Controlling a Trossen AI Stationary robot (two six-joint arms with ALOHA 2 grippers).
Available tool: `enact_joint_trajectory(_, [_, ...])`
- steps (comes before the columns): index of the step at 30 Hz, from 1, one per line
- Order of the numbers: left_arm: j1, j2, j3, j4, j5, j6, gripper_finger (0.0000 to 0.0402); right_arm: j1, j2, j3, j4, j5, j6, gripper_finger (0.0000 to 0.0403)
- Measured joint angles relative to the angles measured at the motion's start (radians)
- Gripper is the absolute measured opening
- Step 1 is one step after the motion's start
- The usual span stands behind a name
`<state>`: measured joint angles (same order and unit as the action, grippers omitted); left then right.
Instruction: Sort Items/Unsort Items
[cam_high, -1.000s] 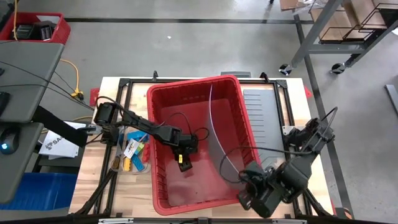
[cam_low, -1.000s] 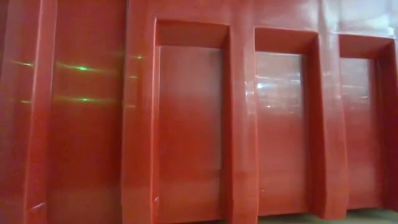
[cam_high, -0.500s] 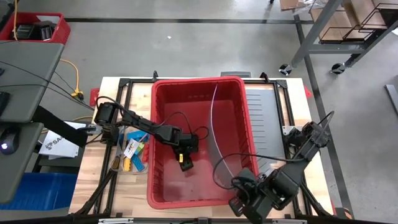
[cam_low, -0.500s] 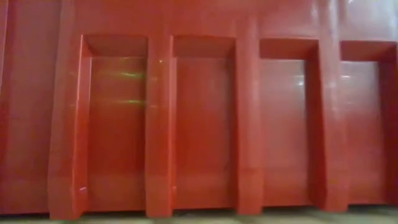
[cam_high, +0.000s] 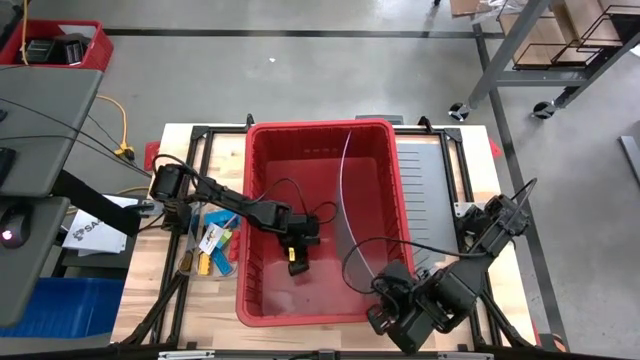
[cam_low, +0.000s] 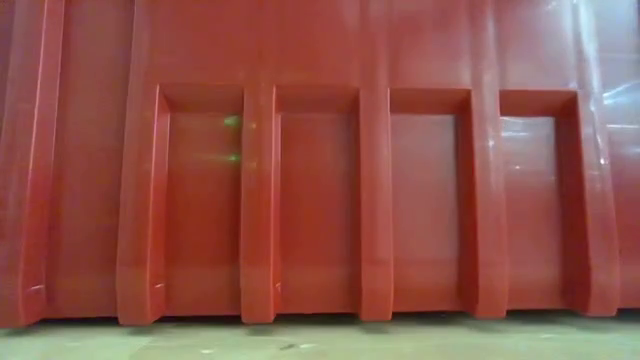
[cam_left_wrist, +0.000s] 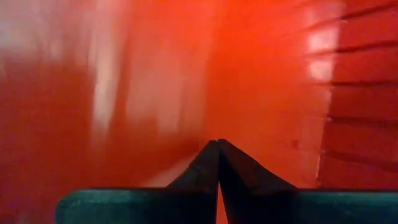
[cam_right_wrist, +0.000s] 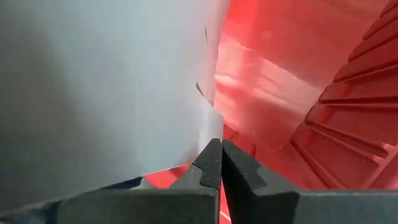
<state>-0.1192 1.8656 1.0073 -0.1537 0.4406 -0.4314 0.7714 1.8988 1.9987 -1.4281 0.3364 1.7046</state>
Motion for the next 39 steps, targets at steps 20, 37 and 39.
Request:
enact_joint_trajectory(20, [-0.265,-0.088,0.019,-0.109,-0.459,0.316,0.0000,0.003,-0.001,0.000,-0.048,0.029,-0.075,0.0000])
enact_joint_trajectory(37, [-0.305,0.018,0.003,0.006,-0.584,0.097,0.0000,0.025,-0.002,0.004,0.117,-0.001,-0.060,0.0000])
enact_joint_trajectory(39, [-0.300,0.020,0.003,0.025,-0.591,0.072,0.0000,0.033,-0.002,0.005,0.068,0.025,-0.033,0.0000])
